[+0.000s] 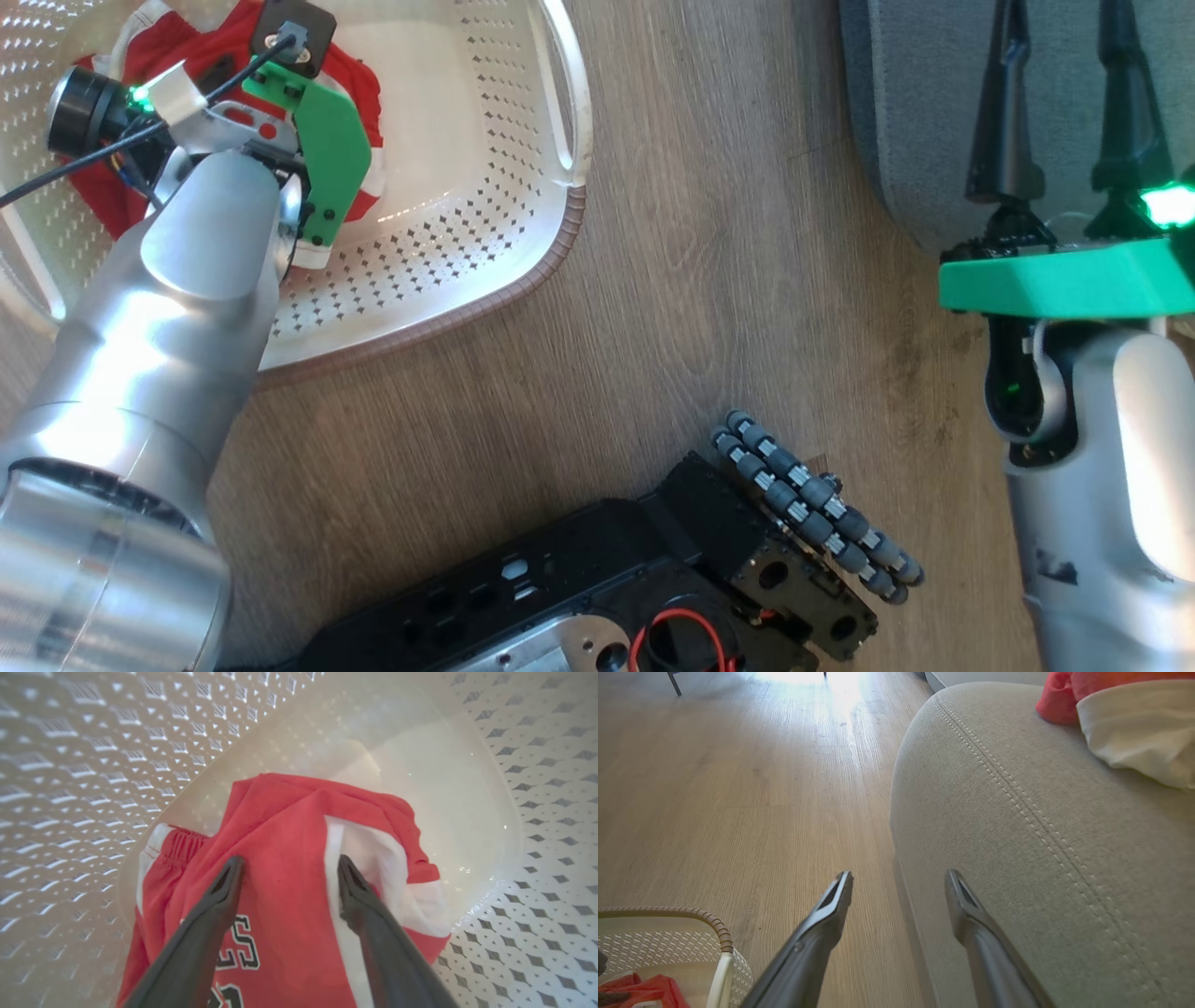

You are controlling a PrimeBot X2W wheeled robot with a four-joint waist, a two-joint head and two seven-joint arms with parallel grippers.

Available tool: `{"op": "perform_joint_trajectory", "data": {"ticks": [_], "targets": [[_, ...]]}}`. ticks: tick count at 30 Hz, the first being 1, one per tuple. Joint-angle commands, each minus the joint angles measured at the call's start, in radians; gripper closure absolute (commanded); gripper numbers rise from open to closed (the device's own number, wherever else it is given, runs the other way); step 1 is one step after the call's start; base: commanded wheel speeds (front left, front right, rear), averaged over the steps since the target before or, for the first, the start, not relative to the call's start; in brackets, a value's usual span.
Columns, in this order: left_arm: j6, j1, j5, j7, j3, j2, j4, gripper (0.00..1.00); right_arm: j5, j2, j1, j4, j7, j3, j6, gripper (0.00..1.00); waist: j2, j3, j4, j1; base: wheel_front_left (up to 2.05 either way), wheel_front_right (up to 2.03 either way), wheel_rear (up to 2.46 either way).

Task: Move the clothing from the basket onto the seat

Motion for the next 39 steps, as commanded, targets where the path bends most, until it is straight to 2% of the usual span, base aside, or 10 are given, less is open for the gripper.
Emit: {"op": "perform_joint_trajectory", "data": {"ticks": [1, 9, 10, 11, 14, 16, 21, 25, 32, 39], "targets": [[0.002, -0.006, -0.01, 0.003, 0.004, 0.013, -0.008, 0.0, 0.002, -0.005, 0.065, -0.031, -0.005, 0.001, 0.007, 0.0, -0.0001, 0.0, 0.0, 0.0, 0.0, 0.0, 0.0], [0.001, -0.006, -0.017, 0.004, -0.008, 0.011, 0.012, 0.0, 0.009, -0.005, 0.085, -0.037, -0.005, -0.005, 0.007, 0.0, -0.0001, -0.003, -0.001, 0.0, 0.0, 0.0, 0.0], [-0.001, -0.007, -0.017, 0.003, -0.01, 0.011, 0.014, 0.16, 0.011, -0.005, 0.086, -0.037, -0.005, -0.005, 0.007, 0.0, -0.0001, -0.003, -0.002, 0.0, 0.0, 0.0, 0.0], [-0.002, -0.008, -0.018, 0.0, -0.012, 0.01, 0.015, 0.5, 0.012, -0.005, 0.086, -0.037, -0.005, -0.005, 0.007, 0.0, -0.0001, -0.004, -0.003, 0.0, 0.0, 0.0, 0.0], [-0.008, -0.01, -0.019, -0.016, -0.018, 0.008, 0.016, 0.76, 0.016, -0.005, 0.086, -0.036, -0.005, -0.007, 0.007, 0.0, -0.0001, -0.004, -0.004, 0.0, 0.0, 0.0, 0.0], [-0.01, -0.008, -0.022, -0.023, -0.022, 0.004, 0.02, 1.0, 0.018, -0.005, 0.088, -0.037, -0.005, -0.012, 0.007, 0.0, -0.0001, -0.006, -0.004, 0.0, 0.0, 0.0, 0.0], [-0.015, -0.012, -0.033, -0.043, -0.022, -0.003, 0.021, 1.0, 0.016, -0.005, 0.091, -0.036, -0.005, -0.02, 0.007, 0.0, -0.0001, -0.005, -0.002, 0.0, 0.0, 0.0, 0.0], [-0.013, -0.019, -0.077, -0.129, 0.012, -0.022, -0.012, 1.0, 0.013, -0.005, 0.071, -0.022, -0.005, -0.024, 0.007, 0.0, -0.0001, -0.022, 0.016, 0.0, 0.0, 0.0, 0.0], [-0.029, 0.043, -0.146, -0.29, 0.052, -0.055, -0.092, 1.0, -0.057, -0.005, 0.087, -0.005, -0.005, -0.069, 0.007, 0.0, -0.0001, -0.131, 0.118, 0.0, 0.0, 0.0, 0.0], [-0.052, 0.172, -0.202, -0.361, 0.074, -0.066, -0.253, 1.0, -0.143, -0.005, 0.128, 0.009, -0.005, -0.119, 0.007, 0.0, -0.0001, -0.252, 0.233, 0.0, 0.0, 0.0, 0.0]]}}
